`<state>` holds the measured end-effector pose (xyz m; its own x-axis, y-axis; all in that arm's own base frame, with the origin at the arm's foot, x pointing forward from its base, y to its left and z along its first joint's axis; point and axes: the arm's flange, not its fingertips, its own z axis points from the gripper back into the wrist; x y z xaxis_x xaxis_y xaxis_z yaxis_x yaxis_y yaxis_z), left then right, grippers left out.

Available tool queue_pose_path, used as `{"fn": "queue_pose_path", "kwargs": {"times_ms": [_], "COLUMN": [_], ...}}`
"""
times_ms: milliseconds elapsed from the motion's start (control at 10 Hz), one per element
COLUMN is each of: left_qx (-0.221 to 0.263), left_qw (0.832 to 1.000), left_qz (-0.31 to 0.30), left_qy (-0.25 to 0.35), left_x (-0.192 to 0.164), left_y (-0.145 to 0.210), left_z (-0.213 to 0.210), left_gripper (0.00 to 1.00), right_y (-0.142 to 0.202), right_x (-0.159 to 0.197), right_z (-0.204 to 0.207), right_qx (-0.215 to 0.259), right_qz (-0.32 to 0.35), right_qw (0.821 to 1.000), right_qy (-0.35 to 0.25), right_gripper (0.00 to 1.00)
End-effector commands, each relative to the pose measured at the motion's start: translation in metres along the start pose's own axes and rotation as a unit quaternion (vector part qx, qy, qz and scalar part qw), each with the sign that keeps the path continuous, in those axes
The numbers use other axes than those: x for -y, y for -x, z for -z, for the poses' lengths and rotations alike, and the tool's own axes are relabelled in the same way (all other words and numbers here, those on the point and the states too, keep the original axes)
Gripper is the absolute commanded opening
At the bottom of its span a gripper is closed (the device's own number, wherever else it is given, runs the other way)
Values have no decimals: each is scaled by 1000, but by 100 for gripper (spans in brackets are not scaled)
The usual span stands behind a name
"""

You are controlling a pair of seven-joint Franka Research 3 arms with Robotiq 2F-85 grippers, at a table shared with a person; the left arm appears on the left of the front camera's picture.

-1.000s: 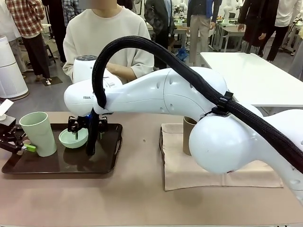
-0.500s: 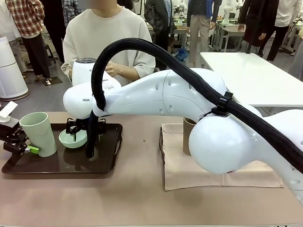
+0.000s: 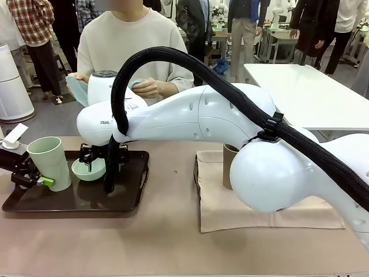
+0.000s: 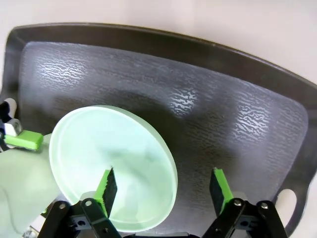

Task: Set up a tray with a mat and arrange the tableware.
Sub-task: Pick up the Picnic Bowl and Reusable plastic cup from the Handle tray in front of the human's position and hold them in the air.

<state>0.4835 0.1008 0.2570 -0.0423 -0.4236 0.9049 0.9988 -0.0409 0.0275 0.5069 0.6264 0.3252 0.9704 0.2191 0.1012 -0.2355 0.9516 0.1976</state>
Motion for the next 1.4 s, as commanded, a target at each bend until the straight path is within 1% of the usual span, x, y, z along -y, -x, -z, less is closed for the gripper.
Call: {"fn": "queue_pose_path", "kwargs": {"times_ms": [0,100,200,300,500,600,700,800,900,1000,1100,1200,1300], "left_qx": [13,13,13,13,10,11,9,9,7,6,-4,-6,-6], "left_qw": [1000,1000,1000,1000,1000,1000,1000,999,999,999,999,999,999], "left_qz": [22,22,22,22,23,21,19,19,18,19,23,20,20], "left_qy": [-6,-7,-7,-9,-15,-19,-22,-25,-28,-29,-29,-29,-29], "left_x": [-2,-2,-2,-2,-2,-2,-2,-2,-1,-2,1,2,2], "left_y": [0,0,0,-1,-1,0,1,0,0,-1,-7,-8,-8], "left_z": [4,4,3,2,0,-4,-8,-11,-15,-17,-20,-21,-21], "left_gripper": [41,0,36,0,0,23,23,0,23,0,0,0,0], "right_y": [2,2,2,2,4,5,6,10,15,19,21,21,22], "right_x": [5,4,4,4,5,8,12,17,22,26,36,38,40], "right_z": [3,3,2,1,0,-2,-5,-11,-21,-30,-40,-41,-44], "right_qx": [9,12,15,21,30,33,35,40,48,56,22,17,8], "right_qz": [-20,-22,-22,-19,-14,-8,0,9,17,23,42,40,45], "right_qw": [1000,1000,1000,1000,999,999,999,999,998,998,998,999,999], "right_qy": [-12,-11,-9,-6,0,7,13,21,27,29,28,24,23], "right_gripper": [41,0,38,0,0,0,0,0,0,0,0,2,2]}}
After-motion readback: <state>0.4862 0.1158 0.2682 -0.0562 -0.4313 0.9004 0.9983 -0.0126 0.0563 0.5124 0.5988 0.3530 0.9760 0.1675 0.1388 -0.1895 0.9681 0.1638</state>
